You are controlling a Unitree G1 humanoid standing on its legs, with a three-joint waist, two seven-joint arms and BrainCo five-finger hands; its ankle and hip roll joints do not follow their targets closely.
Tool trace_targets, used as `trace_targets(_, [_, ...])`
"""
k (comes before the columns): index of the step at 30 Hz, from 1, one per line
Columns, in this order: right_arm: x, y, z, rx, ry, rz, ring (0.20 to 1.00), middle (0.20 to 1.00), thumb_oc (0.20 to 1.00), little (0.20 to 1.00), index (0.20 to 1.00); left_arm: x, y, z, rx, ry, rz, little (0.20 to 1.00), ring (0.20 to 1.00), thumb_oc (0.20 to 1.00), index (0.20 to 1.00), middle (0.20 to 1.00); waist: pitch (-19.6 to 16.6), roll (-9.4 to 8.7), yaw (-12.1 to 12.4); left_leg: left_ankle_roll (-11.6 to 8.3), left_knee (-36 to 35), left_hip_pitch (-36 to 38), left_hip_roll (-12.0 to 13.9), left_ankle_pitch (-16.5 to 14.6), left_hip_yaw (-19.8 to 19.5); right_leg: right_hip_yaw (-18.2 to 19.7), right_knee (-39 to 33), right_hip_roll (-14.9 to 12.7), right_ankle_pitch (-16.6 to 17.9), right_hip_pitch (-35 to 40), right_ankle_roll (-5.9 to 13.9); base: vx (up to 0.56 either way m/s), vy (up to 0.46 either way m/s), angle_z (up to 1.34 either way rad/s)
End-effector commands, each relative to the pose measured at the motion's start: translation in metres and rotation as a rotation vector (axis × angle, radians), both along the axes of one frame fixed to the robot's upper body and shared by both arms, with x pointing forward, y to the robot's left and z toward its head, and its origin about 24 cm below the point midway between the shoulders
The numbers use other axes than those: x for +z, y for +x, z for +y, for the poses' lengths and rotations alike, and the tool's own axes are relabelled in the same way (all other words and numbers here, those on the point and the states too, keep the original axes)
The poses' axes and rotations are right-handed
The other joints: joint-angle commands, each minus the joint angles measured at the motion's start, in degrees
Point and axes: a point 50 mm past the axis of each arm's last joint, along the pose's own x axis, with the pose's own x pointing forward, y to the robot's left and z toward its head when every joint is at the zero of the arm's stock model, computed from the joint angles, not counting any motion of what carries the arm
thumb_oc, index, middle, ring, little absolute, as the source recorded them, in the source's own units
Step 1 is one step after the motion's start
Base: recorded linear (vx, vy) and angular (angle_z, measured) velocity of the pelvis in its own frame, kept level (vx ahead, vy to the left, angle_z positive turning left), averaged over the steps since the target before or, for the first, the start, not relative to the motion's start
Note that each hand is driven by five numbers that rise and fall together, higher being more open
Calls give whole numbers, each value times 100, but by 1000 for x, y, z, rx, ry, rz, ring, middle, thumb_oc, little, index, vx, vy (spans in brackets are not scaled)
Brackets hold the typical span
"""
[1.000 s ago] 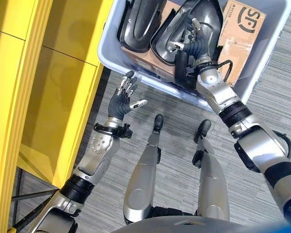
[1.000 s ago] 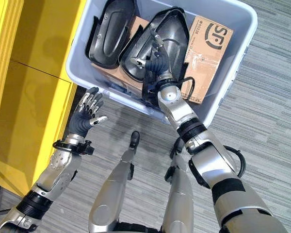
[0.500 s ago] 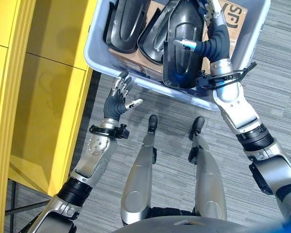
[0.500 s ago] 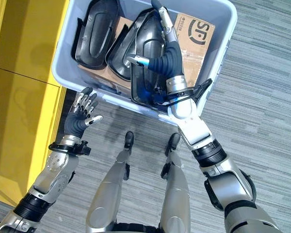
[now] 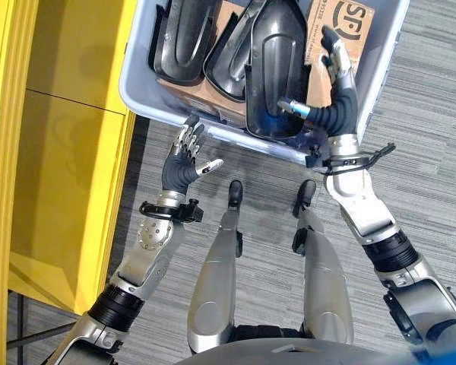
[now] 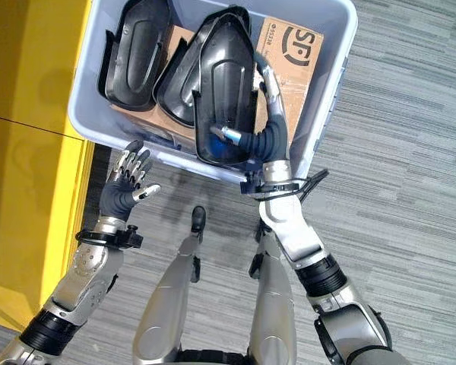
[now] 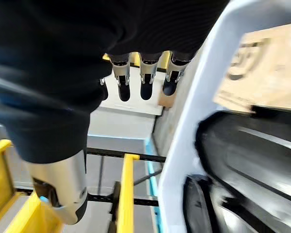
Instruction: Move parts from the plastic box to the shelf.
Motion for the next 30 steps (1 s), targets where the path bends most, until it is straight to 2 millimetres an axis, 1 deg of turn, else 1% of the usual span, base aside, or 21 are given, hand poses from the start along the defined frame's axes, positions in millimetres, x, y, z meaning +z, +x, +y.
trace_targets(1, [21, -9, 1, -26, 57, -147, 1000, 1000, 1000, 1000, 1000, 19, -18, 0, 8, -16, -129, 1000, 1000, 1000, 1000, 1000, -232, -92, 78, 121, 180, 153, 41, -388, 283, 273, 231, -409, -178, 189, 629, 0, 0, 0])
trace_targets(4, [14, -4, -3, -72, 87, -113, 1000, 1000, 1000, 1000, 1000, 17, -18, -2, 10, -22, -124, 1000, 1000, 1000, 1000, 1000, -213, -98, 59, 135, 198, 136, 49, -400, 286, 289, 246, -396, -179, 160, 630, 0, 0, 0])
trace_targets(5, [14, -4, -4, -72, 87, -113, 1000, 1000, 1000, 1000, 1000, 17, -18, -2, 10, -22, -124, 1000, 1000, 1000, 1000, 1000, -213, -99, 60, 135, 199, 135, 49, -400, 287, 289, 246, -396, -179, 159, 630, 0, 0, 0])
trace_targets(8, [4, 3, -6, -98, 111, -55, 1000, 1000, 1000, 1000, 1000, 17, -18, -4, 8, -25, -125, 1000, 1000, 1000, 1000, 1000, -191, -110, 56, 142, 213, 122, 48, -402, 274, 292, 248, -397, -173, 156, 626, 0, 0, 0])
trace_targets(10, [1, 6, -7, -109, 114, -38, 1000, 1000, 1000, 1000, 1000, 17, -18, -4, 9, -26, -125, 1000, 1000, 1000, 1000, 1000, -186, -106, 60, 143, 219, 114, 47, -402, 270, 292, 249, -398, -174, 154, 625, 0, 0, 0])
trace_targets(12, [-3, 9, -8, -111, 151, -6, 1000, 1000, 1000, 1000, 1000, 17, -18, -4, 13, -28, -124, 1000, 1000, 1000, 1000, 1000, -182, -104, 55, 144, 227, 105, 44, -402, 274, 295, 252, -398, -171, 150, 619, 0, 0, 0])
trace_targets(13, [-9, 14, -10, -137, 161, 27, 1000, 1000, 1000, 1000, 1000, 16, -18, -4, 12, -30, -117, 1000, 1000, 1000, 1000, 1000, -176, -89, 66, 148, 235, 93, 43, -405, 266, 296, 269, -405, -175, 137, 613, 0, 0, 0])
trace_targets(17, [-11, 20, -14, -188, 163, 40, 1000, 1000, 1000, 1000, 1000, 15, -18, -3, 16, -31, -112, 1000, 1000, 1000, 1000, 1000, -150, -71, 73, 145, 251, 59, 34, -404, 267, 312, 288, -399, -180, 104, 605, 0, 0, 0])
trace_targets(20, [-12, 29, -16, -236, 179, 63, 1000, 1000, 1000, 1000, 1000, 14, -19, -3, 13, -31, -107, 1000, 1000, 1000, 1000, 1000, -137, -56, 91, 141, 269, 13, 42, -400, 259, 311, 290, -398, -180, 63, 598, 0, 0, 0])
trace_targets(24, [-15, 37, -15, -256, 171, 95, 1000, 1000, 1000, 1000, 1000, 14, -18, -6, 1, -34, -108, 1000, 1000, 1000, 1000, 1000, -110, -35, 116, 143, 303, -24, 35, -404, 257, 319, 315, -407, -177, 23, 597, -1, 0, -1])
trace_targets(30, [-12, 52, -12, -277, 163, 138, 1000, 1000, 1000, 1000, 1000, 15, -15, -9, -17, -34, -110, 1000, 1000, 1000, 1000, 1000, -69, -1, 180, 141, 308, -75, 10, -390, 251, 312, 333, -407, -174, -6, 597, 0, 0, 0])
